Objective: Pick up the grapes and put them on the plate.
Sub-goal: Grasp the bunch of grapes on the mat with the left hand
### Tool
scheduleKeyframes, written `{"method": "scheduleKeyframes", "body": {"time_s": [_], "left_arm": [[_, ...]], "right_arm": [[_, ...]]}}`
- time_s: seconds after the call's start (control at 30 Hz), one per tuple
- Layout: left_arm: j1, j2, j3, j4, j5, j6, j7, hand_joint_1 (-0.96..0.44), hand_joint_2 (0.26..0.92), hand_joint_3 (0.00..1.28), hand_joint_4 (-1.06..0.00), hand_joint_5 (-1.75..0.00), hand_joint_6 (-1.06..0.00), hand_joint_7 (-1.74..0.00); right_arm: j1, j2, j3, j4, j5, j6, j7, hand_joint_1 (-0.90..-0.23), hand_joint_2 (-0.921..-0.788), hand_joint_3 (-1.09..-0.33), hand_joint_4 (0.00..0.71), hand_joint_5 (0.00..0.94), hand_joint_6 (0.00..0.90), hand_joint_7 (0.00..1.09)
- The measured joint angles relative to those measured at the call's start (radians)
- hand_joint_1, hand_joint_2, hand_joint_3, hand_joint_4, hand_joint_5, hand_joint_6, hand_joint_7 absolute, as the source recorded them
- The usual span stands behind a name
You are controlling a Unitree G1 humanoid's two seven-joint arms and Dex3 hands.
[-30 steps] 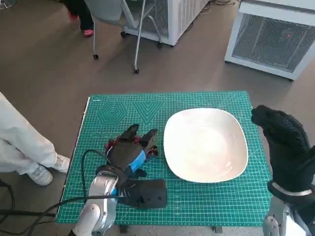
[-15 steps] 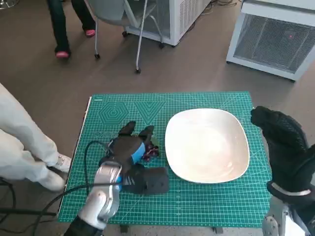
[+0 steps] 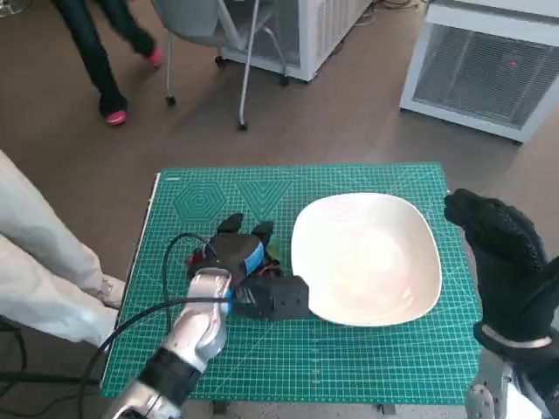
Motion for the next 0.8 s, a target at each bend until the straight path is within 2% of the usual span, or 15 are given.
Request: {"method": "scheduleKeyframes", "body": {"time_s": [0.27,0.8], "left_arm": [[-0.061,-0.009,-0.031,0.092,-0.034,-0.001,0.009,-0.41,0.785,0.01,-0.03,0.00,-0.19,0.00],[-0.086,0.001,-0.044,0.147,-0.119,-0.017,0.025,-0.32,0.782,0.00,-0.03,0.00,-0.19,0.00]], "right_arm": [[0.000,0.000,0.000,0.000,0.004,0.000,0.000,-0.435,-0.921,-0.584,0.688,0.000,0.326,0.71],[0.000,0.000,-0.001,0.000,0.004,-0.002,0.000,-0.436,-0.921,-0.583,0.688,0.000,0.325,0.71]]}}
